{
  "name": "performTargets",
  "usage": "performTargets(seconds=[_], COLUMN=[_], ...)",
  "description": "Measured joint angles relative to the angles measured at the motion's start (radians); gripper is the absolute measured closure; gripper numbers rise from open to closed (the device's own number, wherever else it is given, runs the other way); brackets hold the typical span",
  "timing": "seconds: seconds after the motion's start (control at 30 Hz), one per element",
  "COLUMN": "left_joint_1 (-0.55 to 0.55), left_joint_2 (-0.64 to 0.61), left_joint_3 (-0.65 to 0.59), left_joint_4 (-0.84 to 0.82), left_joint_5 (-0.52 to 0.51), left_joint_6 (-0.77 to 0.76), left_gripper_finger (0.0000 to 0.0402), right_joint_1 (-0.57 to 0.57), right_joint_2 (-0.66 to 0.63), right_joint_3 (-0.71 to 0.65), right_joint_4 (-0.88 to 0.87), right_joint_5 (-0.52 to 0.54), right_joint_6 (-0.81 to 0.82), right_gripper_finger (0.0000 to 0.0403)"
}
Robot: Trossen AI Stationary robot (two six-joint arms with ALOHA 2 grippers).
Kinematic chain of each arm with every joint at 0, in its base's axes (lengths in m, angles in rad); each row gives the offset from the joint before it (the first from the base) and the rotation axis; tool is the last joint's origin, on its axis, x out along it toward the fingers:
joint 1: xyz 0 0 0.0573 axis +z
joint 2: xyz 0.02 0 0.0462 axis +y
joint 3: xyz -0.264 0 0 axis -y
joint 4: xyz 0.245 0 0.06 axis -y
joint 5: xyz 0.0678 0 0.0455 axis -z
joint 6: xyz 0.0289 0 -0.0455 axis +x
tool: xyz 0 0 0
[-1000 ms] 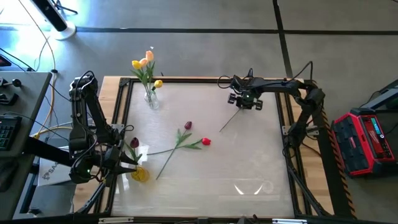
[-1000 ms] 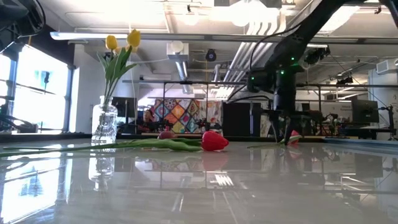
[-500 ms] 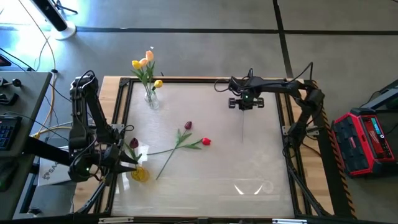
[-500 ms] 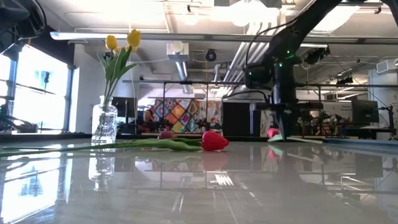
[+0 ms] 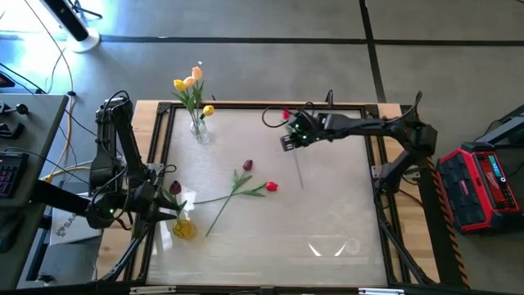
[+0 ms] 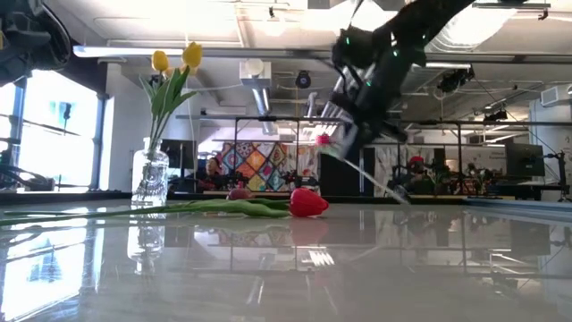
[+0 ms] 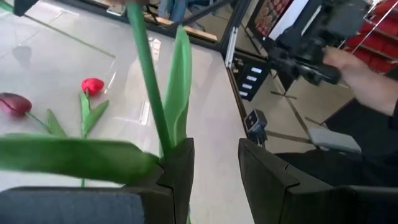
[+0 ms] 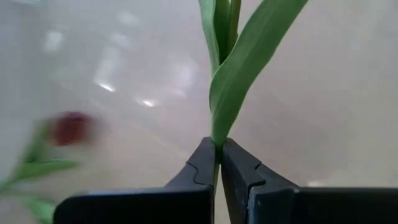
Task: Sort flowers into vase by color
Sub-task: Put the red tulip into the orange vase
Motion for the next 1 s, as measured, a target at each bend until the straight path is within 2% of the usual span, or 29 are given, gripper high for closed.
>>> performTargets(seconds=[0.17,0.3,0.4,0.53,0.7,0.9,1.0], left_joint_1=[0.000,0.000,0.000,0.000,0.000,0.008,0.037], left_joint_2=[-0.027,-0.027,-0.021,-0.010,-0.010,-0.011,-0.006], left_joint_3=[0.000,0.000,0.000,0.000,0.000,0.000,0.000], left_joint_4=[0.027,0.139,0.294,0.517,0.685,0.777,0.791], left_joint_5=[-0.037,-0.080,-0.120,-0.158,-0.238,-0.275,-0.225], left_joint_6=[0.097,0.236,0.456,0.757,0.990,1.126,1.131], left_gripper_finger=[0.0286,0.0286,0.0286,0.0286,0.0286,0.0275,0.0257], right_joint_1=[0.098,0.158,0.202,0.269,0.339,0.413,0.450], right_joint_2=[-0.004,-0.004,-0.004,-0.004,-0.004,0.001,0.004], right_joint_3=[0.001,0.001,0.001,0.001,0.001,0.001,0.001], right_joint_4=[0.202,0.292,0.354,0.441,0.573,0.719,0.784], right_joint_5=[0.011,0.041,0.072,0.171,0.219,0.245,0.272], right_joint_6=[-0.065,-0.096,-0.130,-0.187,-0.245,-0.298,-0.326], right_gripper_finger=[0.0402,0.0403,0.0403,0.0403,0.0403,0.0403,0.0403])
